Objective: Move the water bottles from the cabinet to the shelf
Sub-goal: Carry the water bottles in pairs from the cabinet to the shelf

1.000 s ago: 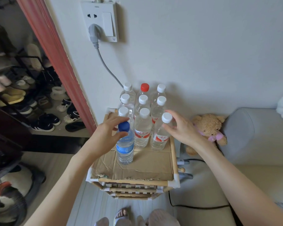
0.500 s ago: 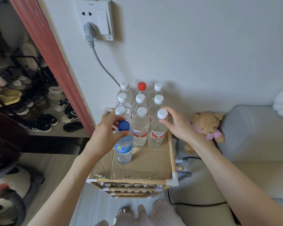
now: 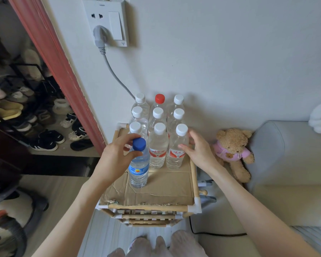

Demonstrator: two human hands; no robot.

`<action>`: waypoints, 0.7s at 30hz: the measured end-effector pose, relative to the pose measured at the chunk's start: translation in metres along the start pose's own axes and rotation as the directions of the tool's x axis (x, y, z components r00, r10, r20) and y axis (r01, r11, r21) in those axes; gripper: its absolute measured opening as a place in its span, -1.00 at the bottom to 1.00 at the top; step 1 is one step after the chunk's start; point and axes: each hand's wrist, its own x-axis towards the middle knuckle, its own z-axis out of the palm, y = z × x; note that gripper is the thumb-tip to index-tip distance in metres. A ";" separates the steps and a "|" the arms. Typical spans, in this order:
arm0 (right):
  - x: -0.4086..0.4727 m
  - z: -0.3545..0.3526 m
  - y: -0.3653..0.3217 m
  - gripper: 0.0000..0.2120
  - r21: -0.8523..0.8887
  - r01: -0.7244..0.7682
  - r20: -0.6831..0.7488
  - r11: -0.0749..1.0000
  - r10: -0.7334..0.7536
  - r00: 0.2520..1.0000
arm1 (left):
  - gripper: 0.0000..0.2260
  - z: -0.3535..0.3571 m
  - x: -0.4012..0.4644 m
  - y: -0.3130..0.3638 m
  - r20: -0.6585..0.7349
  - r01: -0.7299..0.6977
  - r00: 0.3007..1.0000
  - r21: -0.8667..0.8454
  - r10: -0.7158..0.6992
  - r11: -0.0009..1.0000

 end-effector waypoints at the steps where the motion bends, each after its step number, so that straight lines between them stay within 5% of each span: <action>1: 0.000 0.002 0.001 -0.50 0.009 0.008 -0.010 1.000 -0.008 1.000 | -0.66 0.001 -0.001 -0.001 -0.008 0.002 1.000 -0.005 -0.002 1.000; 7: -0.019 0.011 0.020 -0.38 0.322 -0.185 0.042 0.929 0.181 0.983 | -0.52 0.015 -0.020 -0.024 -0.074 0.026 0.996 -0.185 -0.041 0.982; 15: -0.036 0.053 0.055 -0.32 0.329 -0.402 0.157 0.855 0.370 0.916 | -0.38 0.078 -0.056 -0.082 -0.024 0.358 0.924 -0.298 -0.382 0.885; 21: -0.033 0.065 0.061 -0.22 0.368 -0.427 0.122 0.826 0.412 0.903 | -0.47 0.101 -0.053 -0.099 -0.076 0.410 0.896 -0.238 -0.438 0.881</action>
